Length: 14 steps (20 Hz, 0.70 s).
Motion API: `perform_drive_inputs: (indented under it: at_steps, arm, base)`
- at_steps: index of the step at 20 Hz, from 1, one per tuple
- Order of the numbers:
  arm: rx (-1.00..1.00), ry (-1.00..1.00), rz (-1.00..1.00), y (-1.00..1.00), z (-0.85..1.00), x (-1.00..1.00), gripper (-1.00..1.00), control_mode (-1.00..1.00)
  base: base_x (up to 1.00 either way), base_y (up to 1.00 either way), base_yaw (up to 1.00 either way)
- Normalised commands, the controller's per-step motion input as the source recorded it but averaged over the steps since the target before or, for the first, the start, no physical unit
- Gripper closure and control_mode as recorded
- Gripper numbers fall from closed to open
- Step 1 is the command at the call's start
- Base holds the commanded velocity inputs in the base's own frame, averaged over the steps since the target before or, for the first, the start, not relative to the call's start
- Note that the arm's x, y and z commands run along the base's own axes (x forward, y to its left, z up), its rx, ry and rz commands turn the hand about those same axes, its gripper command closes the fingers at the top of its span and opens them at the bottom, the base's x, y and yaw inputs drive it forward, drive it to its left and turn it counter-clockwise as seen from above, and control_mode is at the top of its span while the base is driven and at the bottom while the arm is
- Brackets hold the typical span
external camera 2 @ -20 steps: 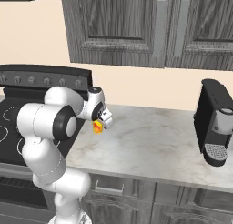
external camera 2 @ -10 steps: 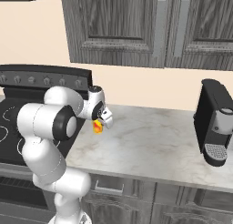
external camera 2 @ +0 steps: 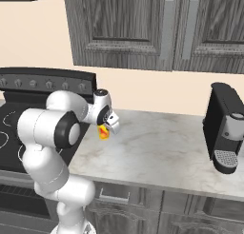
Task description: Pick the cup and bowl from the counter and place them on the counter next to the sink.
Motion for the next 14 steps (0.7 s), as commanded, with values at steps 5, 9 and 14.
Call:
perform_drive_inputs:
  at_steps: [5,9,14]
  arm:
    - [0.01,0.0,0.0,-0.01,0.2,-0.45,1.0,-1.0]
    - [0.0,0.0,0.0,0.0,0.13,-0.6,1.0,-1.0]
    - [0.0,0.0,0.0,0.0,0.22,-0.63,1.0,-1.0]
  base:
    - [0.0,0.0,0.0]
    - [0.0,0.0,0.0]
    - [0.0,0.0,0.0]
